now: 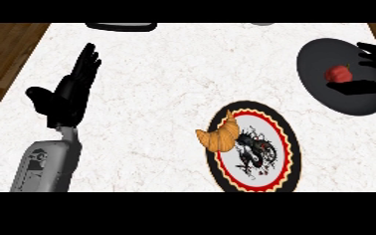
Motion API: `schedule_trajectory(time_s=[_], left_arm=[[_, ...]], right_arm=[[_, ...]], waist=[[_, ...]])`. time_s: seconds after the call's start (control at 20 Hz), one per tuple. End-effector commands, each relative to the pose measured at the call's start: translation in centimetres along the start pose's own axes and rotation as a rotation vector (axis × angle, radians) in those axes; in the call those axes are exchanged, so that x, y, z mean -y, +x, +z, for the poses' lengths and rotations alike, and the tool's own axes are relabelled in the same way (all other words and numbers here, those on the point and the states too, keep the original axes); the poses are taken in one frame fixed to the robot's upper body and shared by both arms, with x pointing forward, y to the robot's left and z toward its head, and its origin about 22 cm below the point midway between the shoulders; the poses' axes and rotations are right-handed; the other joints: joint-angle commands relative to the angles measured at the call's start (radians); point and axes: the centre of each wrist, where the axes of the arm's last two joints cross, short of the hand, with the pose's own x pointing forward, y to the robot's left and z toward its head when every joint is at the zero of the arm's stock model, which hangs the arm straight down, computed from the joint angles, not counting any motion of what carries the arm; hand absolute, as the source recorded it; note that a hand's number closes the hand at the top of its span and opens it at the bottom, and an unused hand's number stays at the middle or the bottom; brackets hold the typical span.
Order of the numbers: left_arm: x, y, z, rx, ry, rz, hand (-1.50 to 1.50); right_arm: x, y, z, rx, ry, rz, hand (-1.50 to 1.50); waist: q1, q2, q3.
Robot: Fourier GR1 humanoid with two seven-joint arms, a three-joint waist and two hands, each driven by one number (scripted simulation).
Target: Pick the bell pepper from the plate and place it in the pan
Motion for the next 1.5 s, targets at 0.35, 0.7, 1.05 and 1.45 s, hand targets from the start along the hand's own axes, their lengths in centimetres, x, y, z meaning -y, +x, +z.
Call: schedule_trajectory(time_s=[0.35, 0.7, 1.05, 1.45], left_arm=[[-0.9, -1.3, 0.7, -0.032, 0.035, -0.005, 0.00], [-3.1, -2.0, 0.9, -0.048, 0.090, -0.003, 0.00], [-4.3, -1.7, 2.3, -0.060, 0.091, -0.016, 0.00], [-2.6, -1.1, 2.4, -0.048, 0.100, -0.022, 0.00]], right_arm=[[2.1, -3.5, 1.4, 0.138, -0.188, -0.389, -1.50], [5.0, -8.7, 4.4, 0.215, -0.025, -0.565, -1.50], [9.9, -12.3, 7.7, 0.264, 0.033, -0.554, -1.50], [9.8, -13.6, 11.3, 0.249, 0.065, -0.537, -1.50]], waist=[[-0.047, -0.020, -0.002], [-0.084, -0.037, -0.008], [-0.107, -0.050, -0.012], [-0.107, -0.050, -0.012]])
